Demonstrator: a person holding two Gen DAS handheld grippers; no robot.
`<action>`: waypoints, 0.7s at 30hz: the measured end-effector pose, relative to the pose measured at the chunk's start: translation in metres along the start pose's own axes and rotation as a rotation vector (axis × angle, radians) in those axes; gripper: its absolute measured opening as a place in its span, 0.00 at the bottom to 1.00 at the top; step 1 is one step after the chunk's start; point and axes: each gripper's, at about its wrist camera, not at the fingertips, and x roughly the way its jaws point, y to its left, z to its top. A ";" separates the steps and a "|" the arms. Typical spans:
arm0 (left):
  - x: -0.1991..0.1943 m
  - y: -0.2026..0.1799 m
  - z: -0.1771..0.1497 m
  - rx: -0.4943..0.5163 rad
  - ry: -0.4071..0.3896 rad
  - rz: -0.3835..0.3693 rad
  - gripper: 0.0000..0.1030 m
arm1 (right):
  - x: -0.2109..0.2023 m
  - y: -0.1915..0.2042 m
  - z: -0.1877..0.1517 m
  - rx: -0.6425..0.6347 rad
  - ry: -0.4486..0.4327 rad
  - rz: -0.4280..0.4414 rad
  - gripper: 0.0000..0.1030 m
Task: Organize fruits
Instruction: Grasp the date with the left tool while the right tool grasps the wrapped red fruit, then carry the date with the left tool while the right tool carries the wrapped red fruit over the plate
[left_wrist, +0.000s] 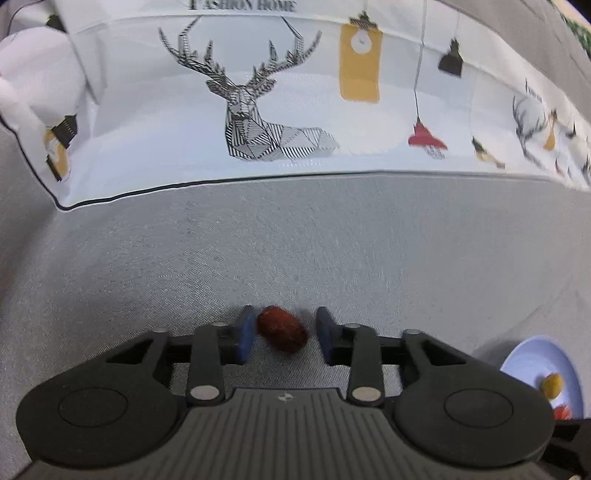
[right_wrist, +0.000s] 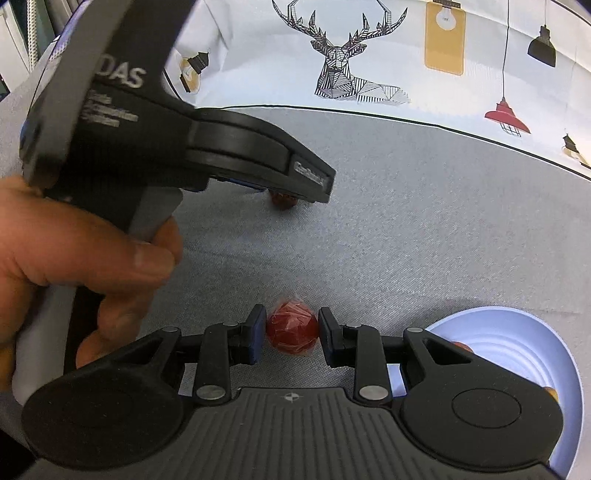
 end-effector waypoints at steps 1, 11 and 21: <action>-0.001 -0.003 -0.001 0.021 -0.005 0.009 0.32 | 0.001 0.000 0.000 -0.001 0.000 -0.001 0.31; -0.039 0.010 -0.007 -0.085 -0.045 0.063 0.31 | -0.019 0.005 0.000 0.005 -0.126 0.035 0.31; -0.128 0.026 -0.038 -0.263 -0.158 0.084 0.31 | -0.070 -0.006 -0.014 -0.030 -0.262 -0.031 0.31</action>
